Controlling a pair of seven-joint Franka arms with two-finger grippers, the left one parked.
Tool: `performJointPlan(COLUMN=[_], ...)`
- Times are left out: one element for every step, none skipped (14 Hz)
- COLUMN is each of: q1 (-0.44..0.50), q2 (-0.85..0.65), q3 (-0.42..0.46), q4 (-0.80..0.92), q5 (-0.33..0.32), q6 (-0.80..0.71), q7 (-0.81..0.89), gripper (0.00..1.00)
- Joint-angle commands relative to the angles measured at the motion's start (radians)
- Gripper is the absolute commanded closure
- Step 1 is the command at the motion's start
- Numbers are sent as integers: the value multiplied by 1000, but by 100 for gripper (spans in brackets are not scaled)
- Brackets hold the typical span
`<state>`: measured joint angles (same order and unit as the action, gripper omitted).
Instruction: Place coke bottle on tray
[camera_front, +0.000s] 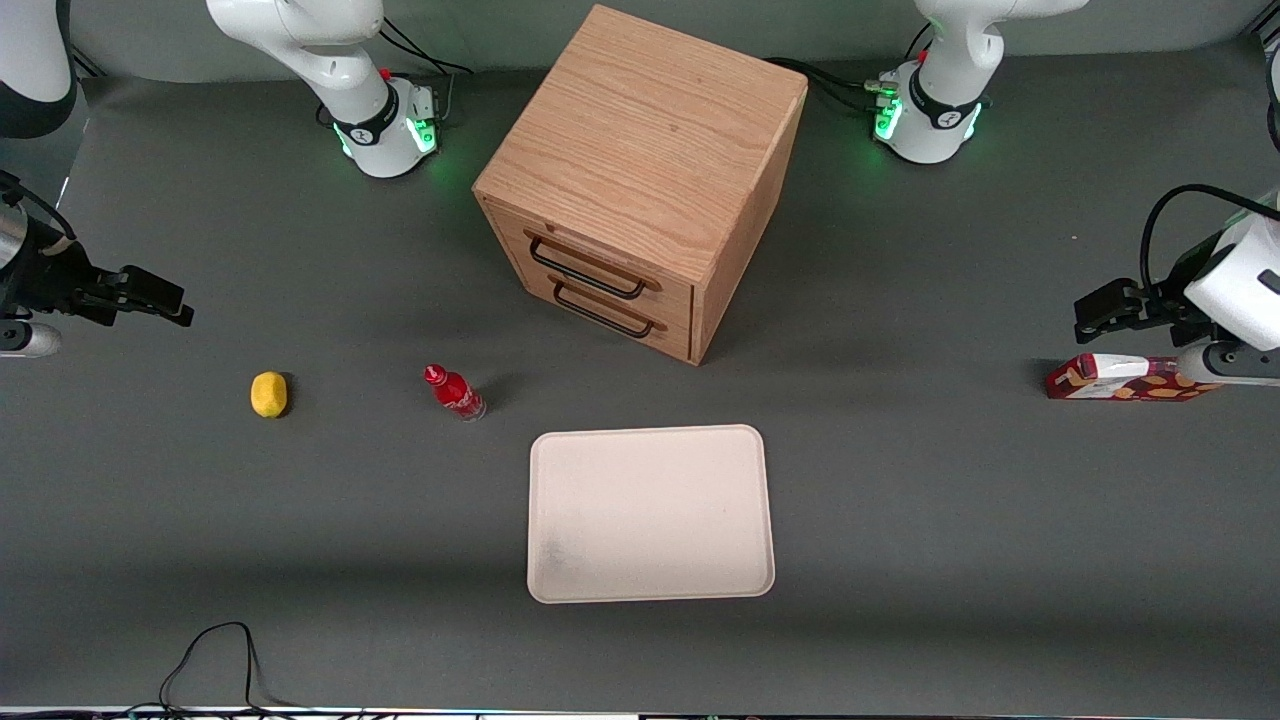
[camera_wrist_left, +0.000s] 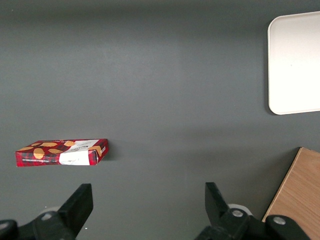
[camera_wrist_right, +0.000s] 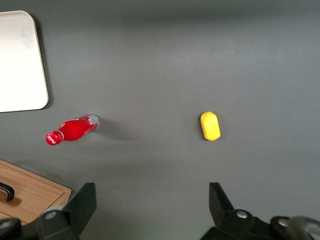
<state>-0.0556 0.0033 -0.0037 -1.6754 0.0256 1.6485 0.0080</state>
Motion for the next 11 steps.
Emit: performJointPlan(q1=[-4,-3,-1,2,2,2,0,2,0,2,3], q2=[15,17,20,20,20,21,21,23,27,44,64], q3=[1,-1,-1,1,1,1,1,1,1,2,20], q4=[31,39,39,40,40,40,40,40,48,75,100], q5=[25,28,28,28,28,30,30,28,28,30,30], q6=[-51,-55,-55,-53,-55,-55,-55,-55,-55,-58,-76], q7=[1,0,-2,-2,1,9,1,4,9,12,13], gripper=[0,0,0,0,0,0,0,0,0,0,0])
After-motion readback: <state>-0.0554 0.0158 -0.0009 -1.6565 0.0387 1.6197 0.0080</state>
